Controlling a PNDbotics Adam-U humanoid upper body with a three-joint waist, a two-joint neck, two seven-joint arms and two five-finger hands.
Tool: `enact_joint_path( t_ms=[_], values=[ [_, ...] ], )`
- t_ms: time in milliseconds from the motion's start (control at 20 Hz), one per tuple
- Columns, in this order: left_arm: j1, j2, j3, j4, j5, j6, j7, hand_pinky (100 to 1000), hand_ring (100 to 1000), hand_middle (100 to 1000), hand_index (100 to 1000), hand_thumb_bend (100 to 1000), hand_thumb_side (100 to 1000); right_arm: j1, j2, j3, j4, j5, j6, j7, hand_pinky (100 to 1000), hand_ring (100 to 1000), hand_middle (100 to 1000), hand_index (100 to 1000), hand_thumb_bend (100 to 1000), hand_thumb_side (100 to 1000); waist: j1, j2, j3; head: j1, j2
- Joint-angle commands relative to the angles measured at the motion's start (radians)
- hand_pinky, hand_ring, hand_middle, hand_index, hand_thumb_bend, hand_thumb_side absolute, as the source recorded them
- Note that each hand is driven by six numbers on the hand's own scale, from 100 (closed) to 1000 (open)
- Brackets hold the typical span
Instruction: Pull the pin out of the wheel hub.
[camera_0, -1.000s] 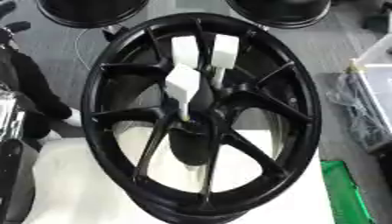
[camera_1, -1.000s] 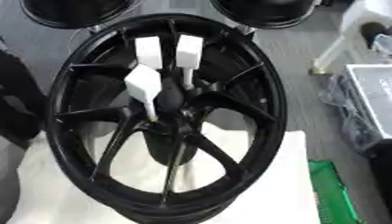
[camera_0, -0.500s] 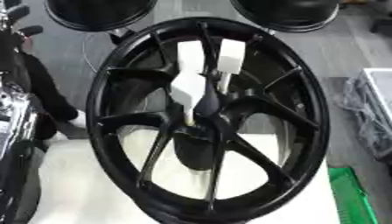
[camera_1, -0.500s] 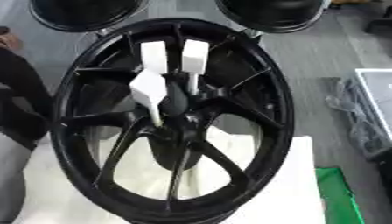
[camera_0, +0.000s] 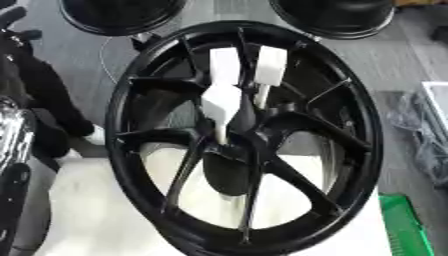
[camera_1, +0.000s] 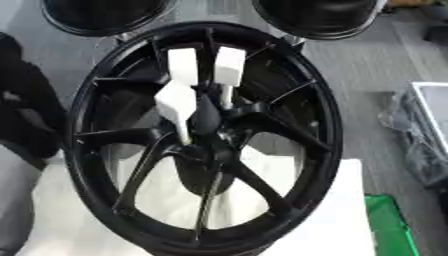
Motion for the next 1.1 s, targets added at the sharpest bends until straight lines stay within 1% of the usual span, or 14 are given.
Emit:
enact_joint_path(
  t_ms=[50, 150, 300, 400, 450, 500, 650, 700, 750, 850, 950, 1050, 1100],
  values=[
    [-0.014, 0.016, -0.002, -0.014, 0.004, 0.000, -0.009, 633, 778, 716, 765, 158, 717, 0.030, -0.007, -0.015, -0.090, 0.012, 0.003, -0.055, 853, 862, 901, 946, 100, 370, -0.003, -0.022, 0.003, -0.010, 0.003],
    [-0.015, 0.016, -0.004, -0.013, 0.004, 0.000, -0.011, 633, 779, 716, 765, 159, 717, 0.032, -0.006, -0.003, -0.129, -0.009, 0.010, -0.090, 850, 855, 897, 946, 100, 335, -0.004, -0.024, 0.005, -0.012, 0.005],
    [-0.016, 0.016, -0.006, -0.013, 0.005, 0.000, -0.014, 633, 779, 716, 765, 158, 717, 0.021, -0.011, 0.027, -0.178, -0.044, 0.014, -0.144, 841, 838, 881, 939, 100, 246, -0.004, -0.026, 0.007, -0.015, 0.004],
    [-0.016, 0.015, -0.007, -0.012, 0.006, 0.000, -0.015, 633, 779, 716, 765, 158, 717, 0.005, -0.013, 0.046, -0.213, -0.074, 0.008, -0.177, 835, 821, 863, 934, 100, 222, -0.004, -0.028, 0.008, -0.015, 0.003],
    [-0.016, 0.015, -0.009, -0.012, 0.006, 0.000, -0.017, 633, 779, 717, 765, 157, 717, -0.007, -0.014, 0.058, -0.235, -0.090, 0.000, -0.194, 829, 805, 849, 933, 100, 235, -0.004, -0.029, 0.009, -0.014, 0.003],
    [-0.016, 0.015, -0.010, -0.012, 0.007, 0.001, -0.018, 633, 779, 717, 765, 157, 717, -0.023, -0.013, 0.073, -0.260, -0.108, -0.012, -0.212, 825, 794, 838, 931, 100, 286, -0.004, -0.030, 0.010, -0.012, 0.003],
    [-0.019, 0.012, -0.013, -0.012, 0.007, 0.001, -0.021, 634, 780, 717, 765, 157, 716, -0.077, -0.006, 0.124, -0.324, -0.156, -0.054, -0.261, 812, 764, 809, 923, 100, 557, -0.003, -0.032, 0.017, -0.005, 0.004],
    [-0.020, 0.010, -0.015, -0.011, 0.008, 0.001, -0.023, 634, 780, 717, 765, 157, 716, -0.100, -0.004, 0.142, -0.331, -0.171, -0.069, -0.276, 811, 759, 805, 918, 100, 625, -0.003, -0.034, 0.021, -0.004, 0.005],
    [-0.021, 0.008, -0.017, -0.011, 0.008, 0.002, -0.025, 634, 780, 717, 765, 157, 715, -0.124, -0.001, 0.162, -0.335, -0.187, -0.085, -0.288, 809, 755, 801, 916, 100, 657, -0.003, -0.035, 0.025, -0.003, 0.006],
    [-0.024, 0.004, -0.019, -0.012, 0.008, 0.002, -0.027, 634, 781, 718, 765, 157, 714, -0.175, 0.010, 0.200, -0.337, -0.218, -0.116, -0.298, 807, 750, 799, 918, 100, 683, -0.002, -0.038, 0.032, 0.003, 0.008],
    [-0.027, 0.000, -0.021, -0.012, 0.006, 0.002, -0.030, 635, 781, 718, 765, 156, 713, -0.227, 0.028, 0.230, -0.338, -0.251, -0.148, -0.296, 812, 751, 800, 921, 100, 681, -0.002, -0.039, 0.037, 0.015, 0.007],
    [-0.031, -0.004, -0.024, -0.013, 0.004, 0.003, -0.032, 635, 781, 718, 766, 156, 713, -0.280, 0.052, 0.256, -0.338, -0.283, -0.181, -0.290, 807, 736, 786, 911, 100, 645, 0.000, -0.041, 0.043, 0.020, 0.005],
    [-0.033, -0.005, -0.025, -0.013, 0.003, 0.003, -0.033, 634, 781, 718, 766, 155, 713, -0.307, 0.062, 0.268, -0.338, -0.300, -0.198, -0.286, 803, 726, 777, 904, 100, 593, 0.001, -0.040, 0.044, 0.022, 0.004]
  ],
)
